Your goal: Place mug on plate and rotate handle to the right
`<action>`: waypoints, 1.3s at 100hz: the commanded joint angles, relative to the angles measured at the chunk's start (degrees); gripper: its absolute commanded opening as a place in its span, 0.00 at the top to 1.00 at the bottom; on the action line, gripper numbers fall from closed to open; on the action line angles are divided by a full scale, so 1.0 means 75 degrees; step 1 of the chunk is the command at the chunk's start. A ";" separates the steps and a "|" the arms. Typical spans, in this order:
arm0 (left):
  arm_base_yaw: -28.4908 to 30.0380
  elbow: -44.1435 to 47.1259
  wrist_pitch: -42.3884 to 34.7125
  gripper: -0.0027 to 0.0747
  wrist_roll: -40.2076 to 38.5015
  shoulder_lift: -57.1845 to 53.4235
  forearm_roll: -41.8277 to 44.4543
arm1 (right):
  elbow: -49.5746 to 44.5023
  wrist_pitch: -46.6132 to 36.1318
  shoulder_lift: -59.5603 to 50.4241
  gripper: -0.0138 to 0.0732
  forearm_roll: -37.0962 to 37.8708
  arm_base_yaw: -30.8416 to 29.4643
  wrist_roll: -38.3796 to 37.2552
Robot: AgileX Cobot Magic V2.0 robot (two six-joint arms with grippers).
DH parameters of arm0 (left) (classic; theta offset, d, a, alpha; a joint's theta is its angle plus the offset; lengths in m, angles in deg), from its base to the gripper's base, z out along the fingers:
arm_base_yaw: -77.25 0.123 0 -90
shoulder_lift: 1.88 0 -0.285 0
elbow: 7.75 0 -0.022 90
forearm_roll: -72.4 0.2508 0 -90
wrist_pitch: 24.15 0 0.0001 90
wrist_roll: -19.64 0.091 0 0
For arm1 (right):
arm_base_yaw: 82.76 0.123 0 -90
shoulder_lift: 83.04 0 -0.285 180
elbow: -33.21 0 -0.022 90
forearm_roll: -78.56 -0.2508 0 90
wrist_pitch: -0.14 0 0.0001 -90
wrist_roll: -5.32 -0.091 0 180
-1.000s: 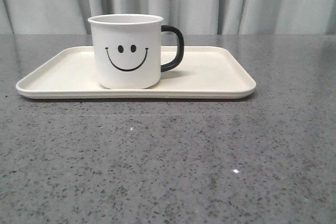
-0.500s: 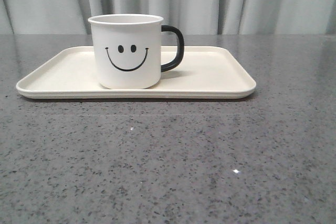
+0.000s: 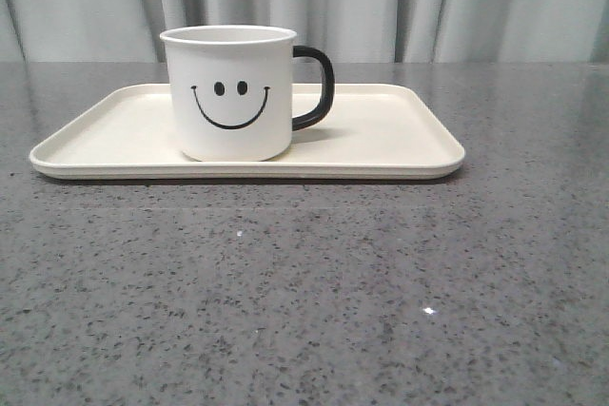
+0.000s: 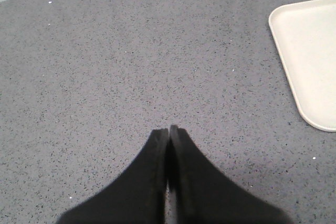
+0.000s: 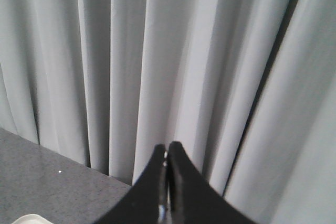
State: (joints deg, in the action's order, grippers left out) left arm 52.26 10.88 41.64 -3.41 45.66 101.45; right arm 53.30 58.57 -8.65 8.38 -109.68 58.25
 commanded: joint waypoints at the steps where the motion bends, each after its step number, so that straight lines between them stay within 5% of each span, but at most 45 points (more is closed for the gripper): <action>1: -0.0059 -0.0167 -0.0348 0.99 -0.0080 0.0011 0.0309 | -0.0857 -0.0639 -0.0633 0.91 -0.1188 -0.0051 0.0689; 23: -0.0059 -0.0167 -0.0497 0.99 -0.0080 0.0011 0.0343 | -0.2989 0.0034 -0.1424 0.91 -0.1488 0.0710 0.1747; 52: -0.0059 -0.0167 -0.0822 0.99 -0.0080 0.0011 0.0356 | -0.5142 -0.3098 -0.3588 0.91 -0.0686 0.0812 0.1834; 72: -0.0059 -0.0167 -0.1153 0.99 -0.0080 0.0011 0.0356 | -0.6801 -0.3717 -0.4443 0.91 -0.0596 0.1285 0.1834; 130: -0.0059 -0.0167 -0.1186 0.99 -0.0080 0.0011 0.0356 | -0.7556 -0.4746 -0.4749 0.91 0.1210 0.3195 0.1741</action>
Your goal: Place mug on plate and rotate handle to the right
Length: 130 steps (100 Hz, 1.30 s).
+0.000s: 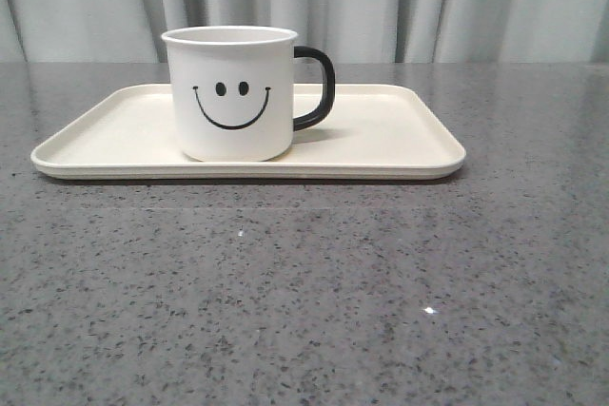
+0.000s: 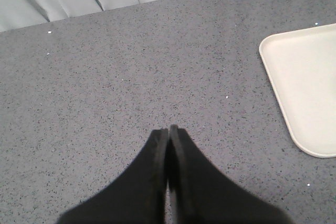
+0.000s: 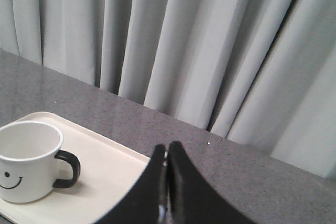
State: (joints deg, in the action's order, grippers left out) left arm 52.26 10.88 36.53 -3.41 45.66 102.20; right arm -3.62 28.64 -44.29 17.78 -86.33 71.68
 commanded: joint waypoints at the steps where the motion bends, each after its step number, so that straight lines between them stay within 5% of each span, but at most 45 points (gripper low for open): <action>1: -0.0059 -0.0167 -0.0505 0.99 -0.0080 0.0011 0.0257 | 0.0017 -0.0800 0.0002 0.91 -0.0043 0.0082 -0.0049; 115: -0.0022 -0.0167 -0.0442 0.99 -0.0080 0.0011 0.0320 | -0.0320 -0.0847 0.0026 0.91 -0.0061 0.0075 -0.0049; 130: 0.0500 0.0291 -0.2236 0.99 -0.0080 -0.0354 0.0107 | -0.0320 -0.0847 0.0027 0.91 -0.0068 0.0075 -0.0049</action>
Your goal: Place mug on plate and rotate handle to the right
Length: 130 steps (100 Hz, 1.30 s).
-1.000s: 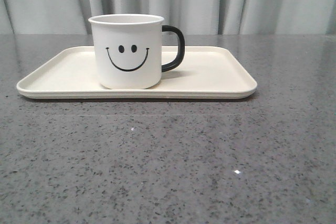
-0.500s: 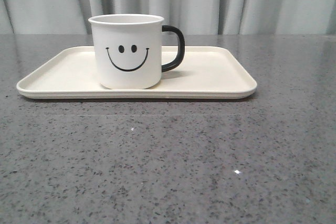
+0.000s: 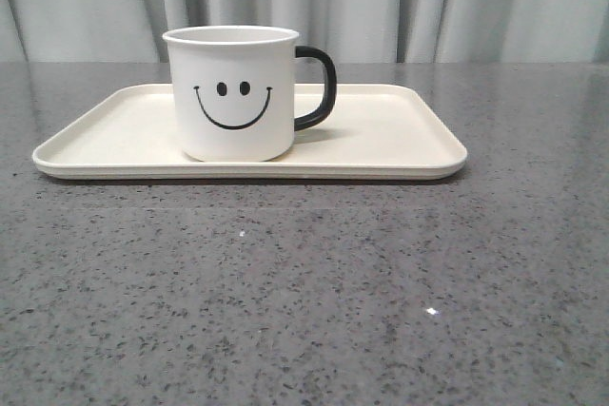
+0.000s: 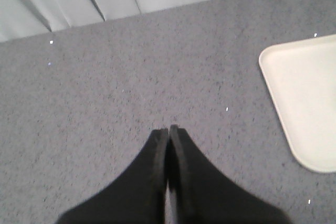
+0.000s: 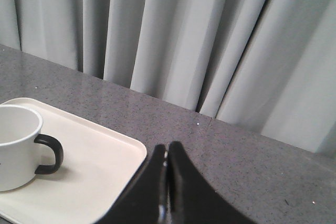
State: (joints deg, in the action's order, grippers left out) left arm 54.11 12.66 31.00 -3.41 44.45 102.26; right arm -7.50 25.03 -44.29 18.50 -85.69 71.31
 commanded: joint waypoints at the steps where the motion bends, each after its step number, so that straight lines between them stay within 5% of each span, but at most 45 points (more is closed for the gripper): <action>1: 0.0285 0.0147 -0.1618 0.99 -0.0080 -0.0250 0.0083 | 0.0197 -0.0366 0.0027 0.91 -0.0164 -0.0010 -0.0001; 28: 0.1392 0.3253 -0.7244 0.99 -0.0080 -0.1861 -0.0011 | 0.0197 -0.0366 0.0027 0.91 -0.0164 -0.0010 -0.0001; 45: 0.2052 0.5350 -0.9022 0.99 -0.0185 -0.2970 -0.0279 | 0.0197 -0.0366 0.0027 0.91 -0.0164 -0.0010 -0.0001; 77: 0.3069 0.6968 -0.9271 0.99 -0.0185 -0.4688 -0.1266 | 0.0197 -0.0366 0.0027 0.91 -0.0164 -0.0010 -0.0001; 130: 0.3277 0.7657 -0.9225 0.99 -0.0197 -0.5391 -0.1396 | 0.0197 -0.0366 0.0027 0.91 -0.0164 -0.0010 -0.0001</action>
